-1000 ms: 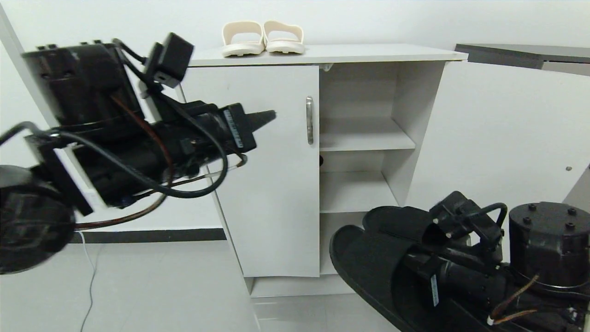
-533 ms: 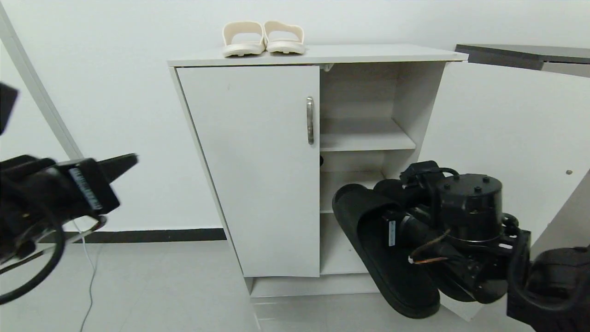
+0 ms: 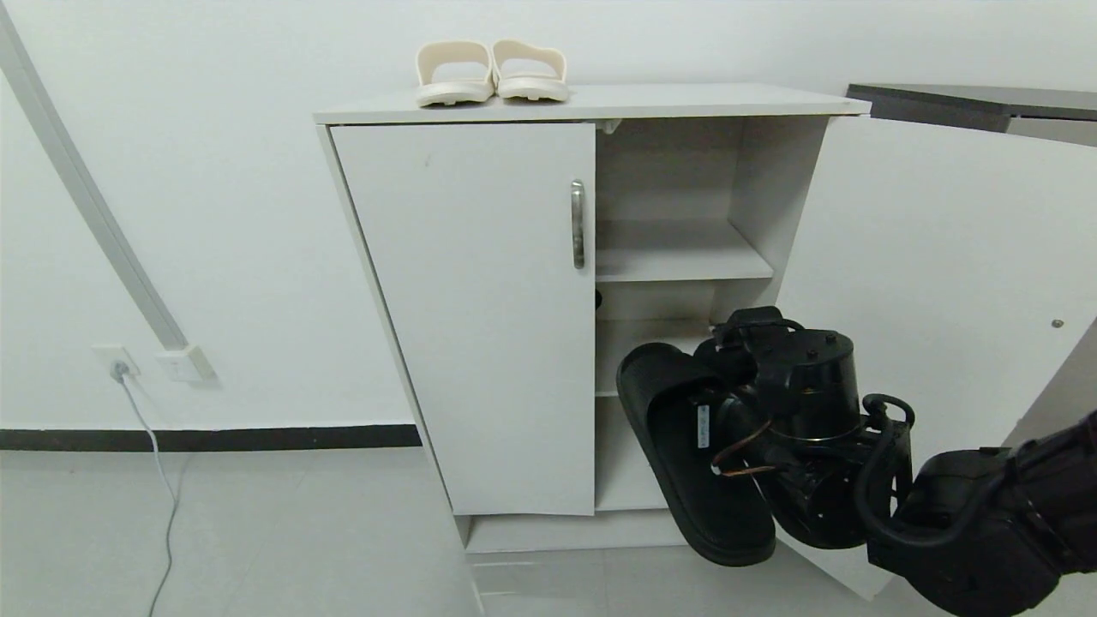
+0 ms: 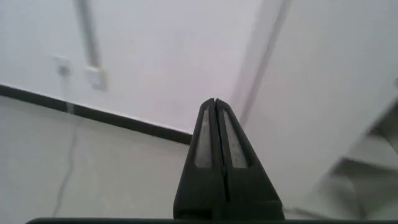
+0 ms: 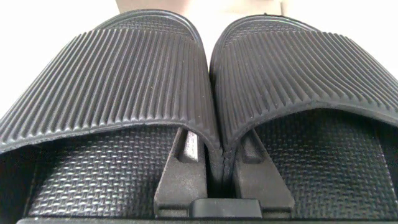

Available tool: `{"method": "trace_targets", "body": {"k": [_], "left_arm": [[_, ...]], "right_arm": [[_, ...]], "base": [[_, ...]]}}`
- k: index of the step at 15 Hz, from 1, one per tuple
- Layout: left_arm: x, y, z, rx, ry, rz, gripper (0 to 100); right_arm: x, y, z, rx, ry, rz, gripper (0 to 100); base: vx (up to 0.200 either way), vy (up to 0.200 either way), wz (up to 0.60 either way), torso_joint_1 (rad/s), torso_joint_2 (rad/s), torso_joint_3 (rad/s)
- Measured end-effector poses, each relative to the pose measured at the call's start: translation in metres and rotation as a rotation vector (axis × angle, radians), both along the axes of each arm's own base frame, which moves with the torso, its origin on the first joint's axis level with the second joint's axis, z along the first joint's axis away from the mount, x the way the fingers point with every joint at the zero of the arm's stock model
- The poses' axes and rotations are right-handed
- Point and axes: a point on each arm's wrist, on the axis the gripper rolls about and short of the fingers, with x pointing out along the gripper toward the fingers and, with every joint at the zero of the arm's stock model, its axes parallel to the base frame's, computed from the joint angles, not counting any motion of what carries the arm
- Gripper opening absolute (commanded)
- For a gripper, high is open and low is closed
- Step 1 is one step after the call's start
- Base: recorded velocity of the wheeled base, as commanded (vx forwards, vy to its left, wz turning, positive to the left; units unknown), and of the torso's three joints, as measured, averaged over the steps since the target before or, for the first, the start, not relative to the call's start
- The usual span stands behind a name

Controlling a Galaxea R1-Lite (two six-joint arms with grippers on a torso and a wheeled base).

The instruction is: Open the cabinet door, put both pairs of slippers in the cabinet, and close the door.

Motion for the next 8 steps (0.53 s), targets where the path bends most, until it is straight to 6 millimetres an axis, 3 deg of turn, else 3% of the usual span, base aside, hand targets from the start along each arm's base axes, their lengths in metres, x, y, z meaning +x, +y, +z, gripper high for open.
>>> {"method": "trace_targets", "body": {"k": [3, 5, 8], "left_arm": [[-0.031, 0.0, -0.049, 0.071, 0.019, -0.035, 0], [-0.038, -0.004, -0.084, 0.139, 0.033, -0.228, 0], [-0.042, -0.008, -0.105, 0.126, 0.045, -0.361, 0]], "right_arm": [[0.0, 0.0, -0.003, -0.007, 0.008, 0.002, 0], [-0.001, -0.001, -0.005, -0.011, 0.013, 0.004, 0], [-0.002, -0.001, -0.007, -0.014, 0.02, 0.012, 0]], "base": [[0.0, 0.0, 0.0, 0.0, 0.0, 0.0], [0.0, 0.0, 0.0, 0.0, 0.0, 0.0], [0.0, 0.0, 0.0, 0.0, 0.0, 0.0]]}}
